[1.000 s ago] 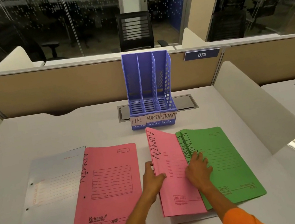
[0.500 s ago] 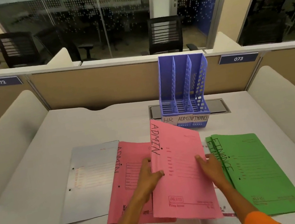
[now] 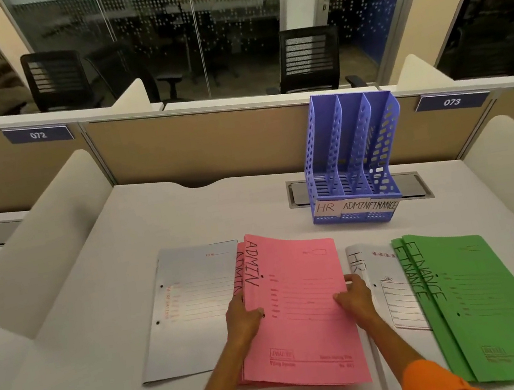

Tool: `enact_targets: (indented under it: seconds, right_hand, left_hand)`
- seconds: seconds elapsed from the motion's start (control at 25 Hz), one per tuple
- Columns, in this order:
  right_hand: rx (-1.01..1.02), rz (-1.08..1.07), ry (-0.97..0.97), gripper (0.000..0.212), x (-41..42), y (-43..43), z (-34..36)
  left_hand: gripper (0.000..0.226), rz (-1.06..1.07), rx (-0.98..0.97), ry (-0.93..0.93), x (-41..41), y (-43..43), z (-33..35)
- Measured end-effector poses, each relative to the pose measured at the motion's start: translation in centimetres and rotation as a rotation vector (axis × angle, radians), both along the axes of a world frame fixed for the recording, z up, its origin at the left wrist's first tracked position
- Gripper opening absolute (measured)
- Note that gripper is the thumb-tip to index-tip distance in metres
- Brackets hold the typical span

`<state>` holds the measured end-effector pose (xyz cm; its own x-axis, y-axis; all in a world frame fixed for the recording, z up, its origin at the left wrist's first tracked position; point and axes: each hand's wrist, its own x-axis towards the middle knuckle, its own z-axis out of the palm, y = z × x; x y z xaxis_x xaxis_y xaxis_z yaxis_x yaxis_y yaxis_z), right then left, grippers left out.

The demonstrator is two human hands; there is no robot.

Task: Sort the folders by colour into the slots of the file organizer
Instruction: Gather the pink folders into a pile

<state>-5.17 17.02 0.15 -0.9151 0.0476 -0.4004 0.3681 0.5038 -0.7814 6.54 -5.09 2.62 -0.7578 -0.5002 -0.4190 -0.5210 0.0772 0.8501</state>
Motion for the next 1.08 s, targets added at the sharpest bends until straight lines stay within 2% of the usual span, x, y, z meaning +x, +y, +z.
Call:
enact_targets:
  seconds: [0.4, 0.56, 0.68, 0.84, 0.96, 1.08]
  right_hand:
    - [0.081, 0.001, 0.019, 0.044, 0.0, -2.3, -1.0]
    - [0.217, 0.081, 0.050, 0.034, -0.4, -2.7, -1.0]
    - [0.387, 0.162, 0.054, 0.037, -0.3, -2.9, -0.9]
    - [0.405, 0.202, 0.130, 0.044, 0.0, -2.4, -0.9]
    - [0.381, 0.199, 0.199, 0.049, 0.1, -1.2, -0.4]
    - [0.413, 0.163, 0.242, 0.051, -0.1, 1.5, 0.2]
  left_hand:
    - [0.044, -0.080, -0.207, -0.018, -1.0, -1.9, -2.7]
    - [0.053, -0.074, -0.252, -0.086, -1.3, -2.0, -3.2]
    - [0.059, -0.077, -0.393, -0.160, -1.2, -2.1, -3.2]
    - [0.054, -0.073, -0.535, -0.082, -2.0, -1.0, -2.6]
    - [0.048, -0.113, -0.441, 0.065, -3.4, 1.2, -2.4]
    - [0.047, -0.178, -0.261, 0.085, -5.1, 4.5, -2.8]
